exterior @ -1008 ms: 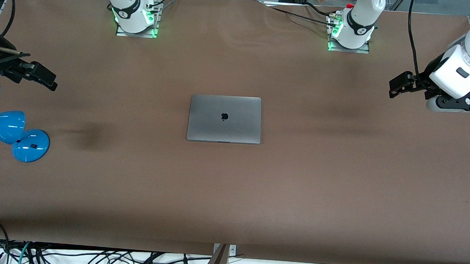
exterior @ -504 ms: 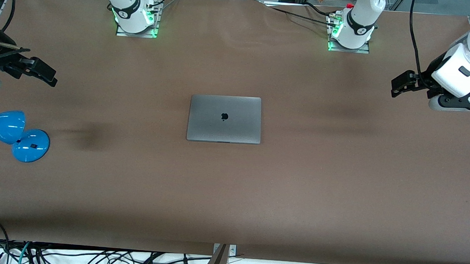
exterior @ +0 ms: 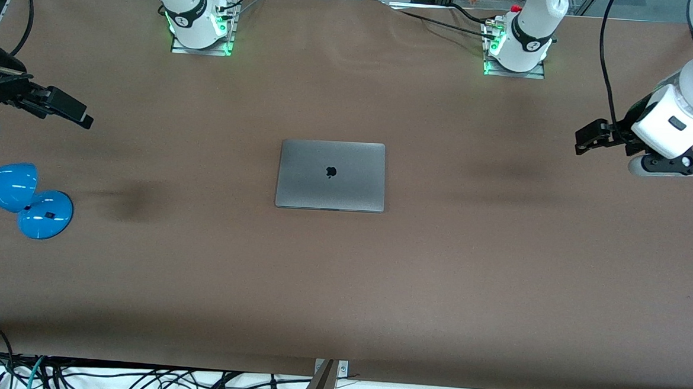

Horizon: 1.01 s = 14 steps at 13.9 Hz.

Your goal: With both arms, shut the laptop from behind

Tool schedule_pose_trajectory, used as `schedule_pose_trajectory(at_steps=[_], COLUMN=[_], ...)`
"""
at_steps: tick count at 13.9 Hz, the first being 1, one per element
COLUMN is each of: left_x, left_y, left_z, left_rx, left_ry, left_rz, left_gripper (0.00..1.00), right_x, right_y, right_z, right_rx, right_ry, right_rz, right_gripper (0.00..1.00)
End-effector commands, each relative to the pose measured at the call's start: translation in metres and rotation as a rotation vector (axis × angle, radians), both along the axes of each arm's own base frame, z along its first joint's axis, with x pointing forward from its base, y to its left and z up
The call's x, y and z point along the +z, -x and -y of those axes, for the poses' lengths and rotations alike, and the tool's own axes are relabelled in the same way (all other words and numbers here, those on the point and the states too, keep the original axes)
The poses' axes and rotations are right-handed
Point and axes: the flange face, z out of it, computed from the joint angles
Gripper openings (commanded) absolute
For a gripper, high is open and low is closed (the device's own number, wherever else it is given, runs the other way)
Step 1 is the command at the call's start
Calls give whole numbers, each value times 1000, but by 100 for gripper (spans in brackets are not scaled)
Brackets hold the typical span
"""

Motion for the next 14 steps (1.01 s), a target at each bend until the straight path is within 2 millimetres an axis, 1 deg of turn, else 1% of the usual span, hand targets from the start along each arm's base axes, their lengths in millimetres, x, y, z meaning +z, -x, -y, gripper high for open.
schedule_pose_trajectory(at_steps=[1,2,3,6,7,12,14], left_x=[15,19,33,52,53,50,46], left_y=[12,12,10,11,12,11,11], left_z=[-6,-13,-21,-27,-33,-32,-33], left_rx=[-25,-15,2,15,24,26,28], left_ry=[-23,-19,-13,-11,-10,-2,-3], left_rz=[12,21,49,80,75,69,61], left_gripper=[100,100,100,100,100,100,100], right_x=[1,1,0,1,2,3,3], right_y=[2,2,2,2,2,2,2], right_z=[8,11,12,12,11,11,11], right_rx=[3,7,9,15,18,52,58], right_ry=[-1,29,43,46,46,122,123], right_rz=[0,0,-1,5,8,6,7], right_gripper=[100,100,100,100,100,100,100])
